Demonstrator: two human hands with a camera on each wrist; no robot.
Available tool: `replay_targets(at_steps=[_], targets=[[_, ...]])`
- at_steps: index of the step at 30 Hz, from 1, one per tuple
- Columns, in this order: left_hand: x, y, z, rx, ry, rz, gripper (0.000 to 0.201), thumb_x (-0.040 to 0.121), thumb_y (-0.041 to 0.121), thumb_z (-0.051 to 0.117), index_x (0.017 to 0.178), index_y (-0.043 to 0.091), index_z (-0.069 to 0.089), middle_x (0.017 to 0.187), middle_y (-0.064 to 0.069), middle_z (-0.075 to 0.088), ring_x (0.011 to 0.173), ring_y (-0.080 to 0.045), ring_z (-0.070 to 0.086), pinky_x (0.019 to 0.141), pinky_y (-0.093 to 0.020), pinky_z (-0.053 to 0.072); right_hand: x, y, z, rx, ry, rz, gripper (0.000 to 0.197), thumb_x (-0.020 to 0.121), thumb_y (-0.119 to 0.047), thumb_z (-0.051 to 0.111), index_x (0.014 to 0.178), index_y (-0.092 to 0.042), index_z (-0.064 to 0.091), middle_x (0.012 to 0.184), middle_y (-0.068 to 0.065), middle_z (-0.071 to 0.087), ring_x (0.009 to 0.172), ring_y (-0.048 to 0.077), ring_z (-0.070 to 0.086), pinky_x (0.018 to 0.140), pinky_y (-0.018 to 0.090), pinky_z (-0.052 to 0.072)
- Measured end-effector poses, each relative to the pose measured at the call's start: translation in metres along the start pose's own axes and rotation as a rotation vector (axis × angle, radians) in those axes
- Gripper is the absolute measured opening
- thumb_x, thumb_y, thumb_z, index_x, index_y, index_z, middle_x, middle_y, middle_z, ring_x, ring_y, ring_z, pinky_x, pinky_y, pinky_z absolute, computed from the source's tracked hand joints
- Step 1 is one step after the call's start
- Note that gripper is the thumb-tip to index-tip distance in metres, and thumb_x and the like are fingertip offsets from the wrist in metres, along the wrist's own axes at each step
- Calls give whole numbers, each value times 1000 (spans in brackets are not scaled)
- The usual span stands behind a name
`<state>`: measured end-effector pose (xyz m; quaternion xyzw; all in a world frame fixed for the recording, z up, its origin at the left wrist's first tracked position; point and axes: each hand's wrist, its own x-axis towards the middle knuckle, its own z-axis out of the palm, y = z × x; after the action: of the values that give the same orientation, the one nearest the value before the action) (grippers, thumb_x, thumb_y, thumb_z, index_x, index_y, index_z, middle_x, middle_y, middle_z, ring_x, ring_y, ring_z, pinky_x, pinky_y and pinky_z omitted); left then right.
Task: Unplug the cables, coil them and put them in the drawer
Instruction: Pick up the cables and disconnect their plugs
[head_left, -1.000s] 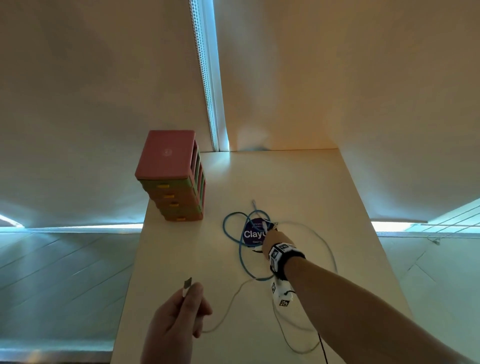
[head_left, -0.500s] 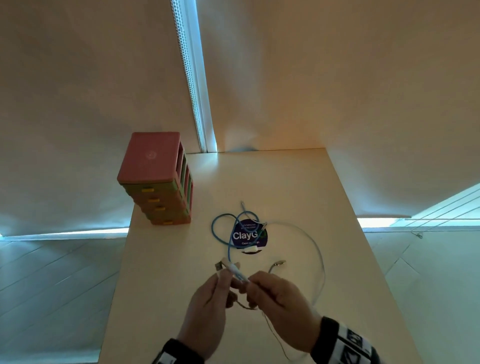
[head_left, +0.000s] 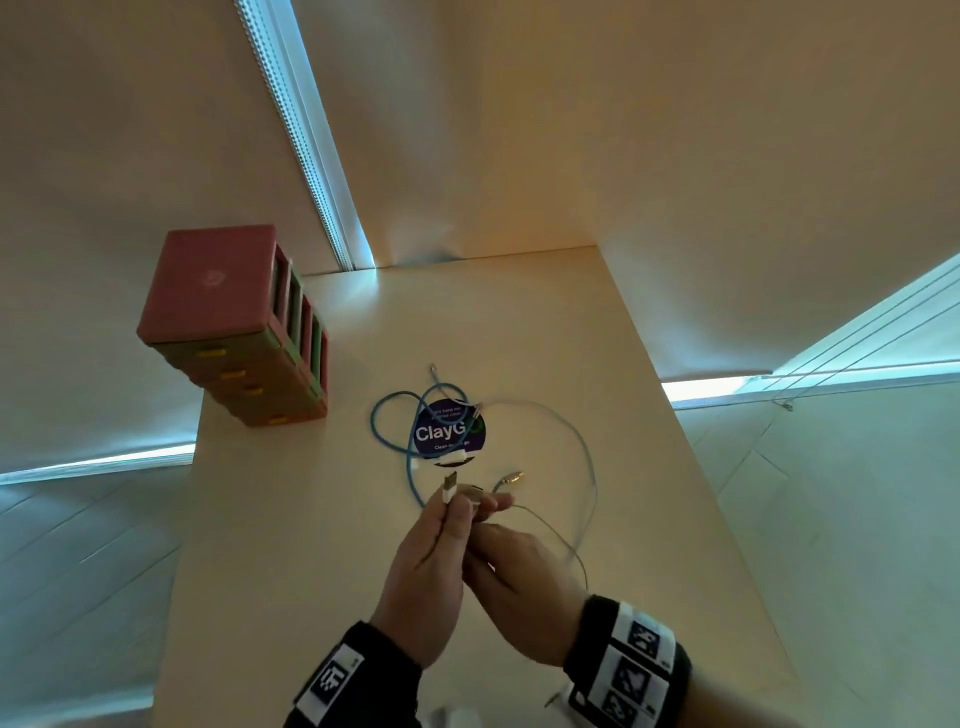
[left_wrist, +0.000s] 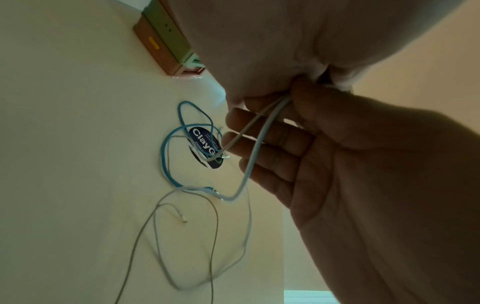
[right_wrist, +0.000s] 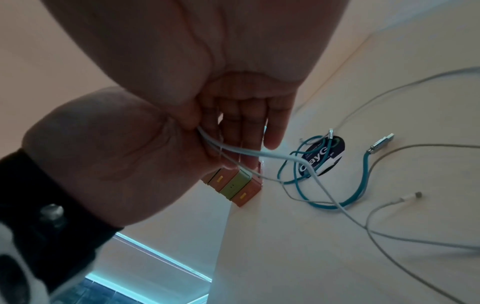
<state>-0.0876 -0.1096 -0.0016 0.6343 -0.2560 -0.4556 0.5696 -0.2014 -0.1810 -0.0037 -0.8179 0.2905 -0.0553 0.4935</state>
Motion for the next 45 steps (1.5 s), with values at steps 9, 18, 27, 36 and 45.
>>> replay_targets(at_steps=[9, 18, 27, 36, 45], targets=[[-19, -15, -15, 156, -76, -25, 33, 108, 15, 40, 115, 18, 73, 118, 5, 78, 118, -8, 67, 98, -13, 48, -9, 2, 15, -13, -47, -7, 22, 110, -28, 37, 109, -14, 54, 99, 7, 65, 79, 22, 56, 77, 42, 53], [-12, 8, -17, -83, 180, 76, 39, 103, 44, 48, 81, 11, 53, 66, 4, 50, 62, -19, 47, 73, -42, 51, 11, 64, 12, 139, 156, 140, 48, 99, -49, 37, 90, -16, 70, 83, -4, 64, 79, 14, 61, 77, 34, 52], [-46, 2, -47, 201, 142, 41, 64, 77, 79, 63, 54, 22, 46, 53, 1, 36, 56, -19, 37, 61, -61, 39, 104, 146, 6, -384, -10, 674, 52, 101, -57, 49, 126, -14, 64, 129, 9, 68, 122, 31, 65, 93, 41, 54], [-52, 3, -64, 56, 220, -35, 56, 74, 82, 60, 63, 29, 47, 61, 4, 31, 47, -11, 23, 50, -30, 20, 113, 75, -16, -74, 252, 383, 22, 106, -33, 52, 92, -17, 59, 75, -3, 59, 77, 30, 59, 64, 35, 46], [-29, 46, -32, 51, 131, 119, 37, 100, 50, 41, 90, 25, 65, 73, -7, 39, 58, -18, 32, 53, -40, 29, 6, -65, -35, 220, 238, -149, 20, 107, -30, 53, 102, -24, 72, 90, -4, 75, 80, 13, 68, 72, 33, 57]])
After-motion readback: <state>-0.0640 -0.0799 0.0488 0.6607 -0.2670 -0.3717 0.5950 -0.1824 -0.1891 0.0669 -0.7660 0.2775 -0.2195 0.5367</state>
